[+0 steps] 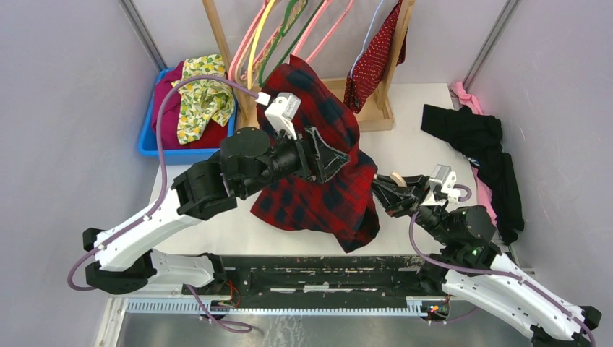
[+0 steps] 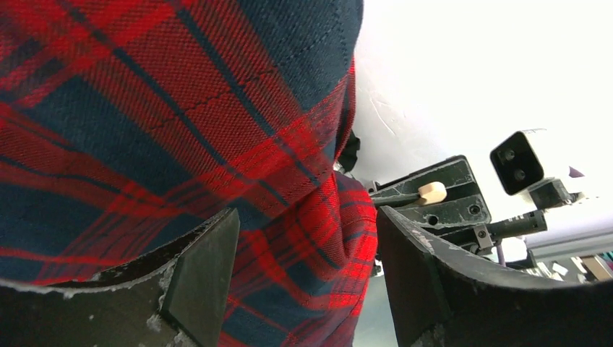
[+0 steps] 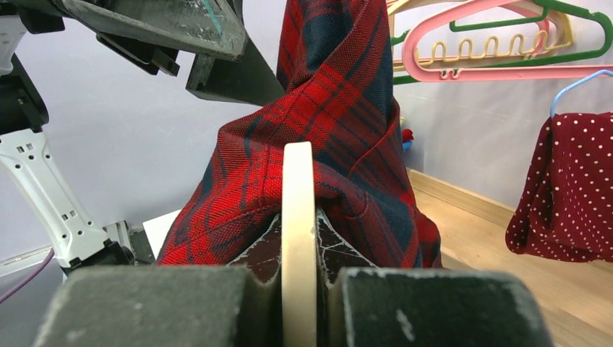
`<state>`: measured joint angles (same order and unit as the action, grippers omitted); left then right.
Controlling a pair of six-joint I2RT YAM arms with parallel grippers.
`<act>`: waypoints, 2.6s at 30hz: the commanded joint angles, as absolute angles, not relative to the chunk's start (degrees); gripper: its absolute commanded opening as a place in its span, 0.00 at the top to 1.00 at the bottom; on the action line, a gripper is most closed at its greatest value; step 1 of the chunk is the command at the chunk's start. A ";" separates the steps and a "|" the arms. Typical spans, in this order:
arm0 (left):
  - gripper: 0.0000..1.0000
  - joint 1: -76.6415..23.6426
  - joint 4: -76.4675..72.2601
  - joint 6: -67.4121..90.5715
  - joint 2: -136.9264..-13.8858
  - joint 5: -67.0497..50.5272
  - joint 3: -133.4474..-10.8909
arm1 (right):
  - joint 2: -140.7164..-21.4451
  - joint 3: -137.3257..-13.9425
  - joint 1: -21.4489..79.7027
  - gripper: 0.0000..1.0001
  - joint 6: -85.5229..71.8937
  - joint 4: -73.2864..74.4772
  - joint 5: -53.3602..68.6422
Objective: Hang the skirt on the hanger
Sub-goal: Hang the skirt on the hanger.
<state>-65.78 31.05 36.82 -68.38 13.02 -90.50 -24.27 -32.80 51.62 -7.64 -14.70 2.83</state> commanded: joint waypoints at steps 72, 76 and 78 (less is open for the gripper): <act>0.97 -66.82 27.44 17.75 -71.29 23.69 -96.30 | -45.42 -49.76 52.03 0.48 -17.89 -15.72 11.57; 0.97 -66.84 27.91 15.51 -70.98 24.16 -97.17 | -44.91 -52.11 52.03 0.38 -18.49 -7.48 11.39; 0.97 -66.80 28.08 14.48 -70.85 24.19 -97.65 | -44.30 -53.38 52.02 0.31 -18.56 -2.99 11.71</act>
<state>-65.49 29.89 19.84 -71.61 26.81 -94.04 -45.43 -48.58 52.14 -17.56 -9.43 12.47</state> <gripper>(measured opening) 0.294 0.639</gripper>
